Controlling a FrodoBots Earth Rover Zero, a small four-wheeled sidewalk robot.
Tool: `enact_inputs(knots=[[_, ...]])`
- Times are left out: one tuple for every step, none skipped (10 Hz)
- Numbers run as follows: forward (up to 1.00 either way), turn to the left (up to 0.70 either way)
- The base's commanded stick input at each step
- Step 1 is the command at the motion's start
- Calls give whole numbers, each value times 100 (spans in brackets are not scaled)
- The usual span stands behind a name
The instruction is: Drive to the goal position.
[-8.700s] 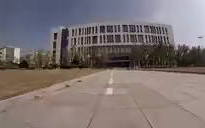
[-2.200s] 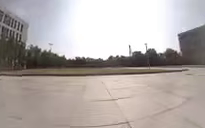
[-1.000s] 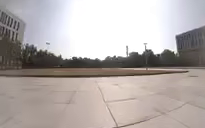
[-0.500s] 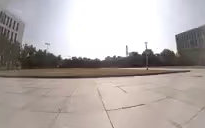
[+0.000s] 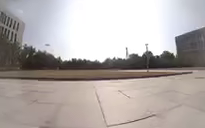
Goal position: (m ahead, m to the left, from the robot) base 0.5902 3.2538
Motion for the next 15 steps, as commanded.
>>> enact_inputs(knots=[[70,-1],[70,-1],[70,-3],[70,-4],[70,-4],[70,-4],[70,-4],[70,-4],[70,-4],[70,-4],[70,-4],[70,-4],[70,-4],[70,-5],[70,-34]])
